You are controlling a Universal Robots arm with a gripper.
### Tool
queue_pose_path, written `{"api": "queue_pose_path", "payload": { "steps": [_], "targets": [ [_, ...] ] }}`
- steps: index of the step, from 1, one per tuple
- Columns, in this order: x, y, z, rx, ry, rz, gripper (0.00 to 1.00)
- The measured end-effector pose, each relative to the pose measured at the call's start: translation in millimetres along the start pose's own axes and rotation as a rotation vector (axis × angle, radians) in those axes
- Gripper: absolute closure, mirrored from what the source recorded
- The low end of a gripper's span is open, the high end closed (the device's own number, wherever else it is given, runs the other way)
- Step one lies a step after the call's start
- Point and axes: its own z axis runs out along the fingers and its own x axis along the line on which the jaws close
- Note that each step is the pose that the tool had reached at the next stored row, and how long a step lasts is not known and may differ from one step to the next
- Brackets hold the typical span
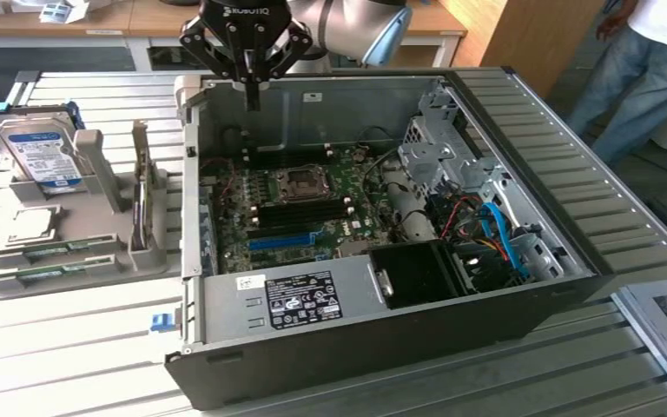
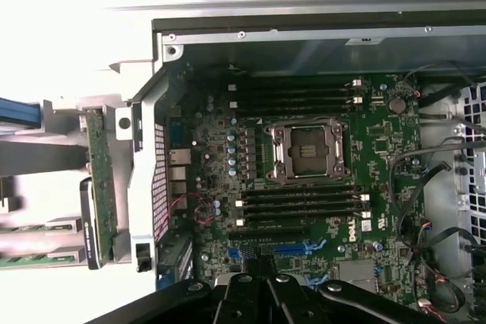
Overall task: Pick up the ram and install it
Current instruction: 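Reach for the ram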
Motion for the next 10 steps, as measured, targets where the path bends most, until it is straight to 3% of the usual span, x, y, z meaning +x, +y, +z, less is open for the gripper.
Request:
{"api": "queue_pose_path", "payload": {
  "steps": [10],
  "targets": [
    [8.5, -0.7, 0.1, 0.0009, -0.0002, 0.000, 0.90]
  ]
}}
